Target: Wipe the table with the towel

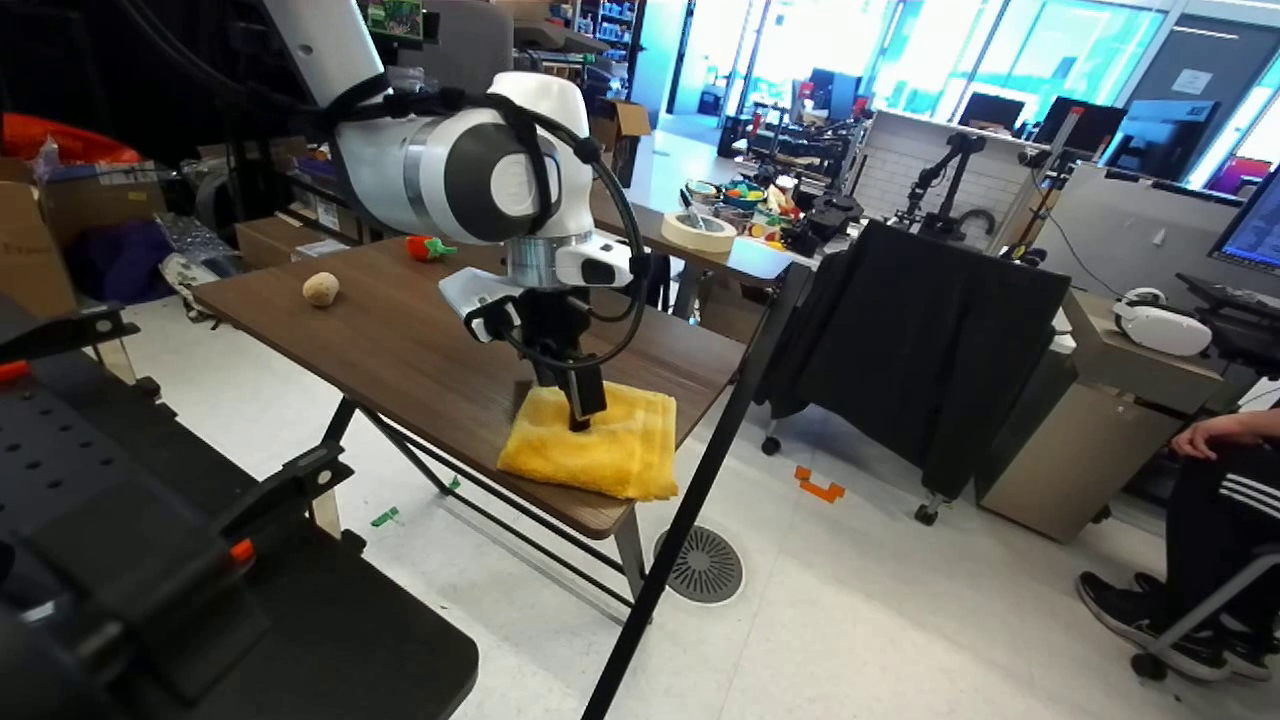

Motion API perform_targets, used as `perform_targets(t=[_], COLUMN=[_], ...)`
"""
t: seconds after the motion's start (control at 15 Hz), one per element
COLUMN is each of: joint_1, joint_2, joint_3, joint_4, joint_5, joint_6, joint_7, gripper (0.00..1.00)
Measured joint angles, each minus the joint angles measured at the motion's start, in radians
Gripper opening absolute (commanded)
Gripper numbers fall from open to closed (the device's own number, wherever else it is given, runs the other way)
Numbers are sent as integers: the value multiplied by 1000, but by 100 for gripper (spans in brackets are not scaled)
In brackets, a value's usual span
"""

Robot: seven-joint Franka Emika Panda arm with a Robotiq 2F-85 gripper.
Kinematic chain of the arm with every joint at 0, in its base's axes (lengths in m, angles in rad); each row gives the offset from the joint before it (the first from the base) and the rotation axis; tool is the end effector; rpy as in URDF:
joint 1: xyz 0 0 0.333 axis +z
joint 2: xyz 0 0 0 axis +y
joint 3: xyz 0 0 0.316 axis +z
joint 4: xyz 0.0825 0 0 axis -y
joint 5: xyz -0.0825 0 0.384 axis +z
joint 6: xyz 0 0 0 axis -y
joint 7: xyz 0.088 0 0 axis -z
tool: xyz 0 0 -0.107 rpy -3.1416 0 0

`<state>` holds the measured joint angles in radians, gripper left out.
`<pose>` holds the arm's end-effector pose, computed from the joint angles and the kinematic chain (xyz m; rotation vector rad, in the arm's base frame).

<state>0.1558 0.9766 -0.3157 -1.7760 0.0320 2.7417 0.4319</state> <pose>0.6221 -0.0963 0.0350 2.8162 -0.6961 0.0966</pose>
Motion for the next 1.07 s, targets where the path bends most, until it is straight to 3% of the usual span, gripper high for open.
perform_targets(t=[0.67, 1.07], joint_1=[104, 122], joint_2=[-16, -99], joint_3=[194, 229], joint_4=[14, -5], joint_5=[0, -1], joint_6=[0, -7], joint_7=[-9, -77], gripper=[100, 100])
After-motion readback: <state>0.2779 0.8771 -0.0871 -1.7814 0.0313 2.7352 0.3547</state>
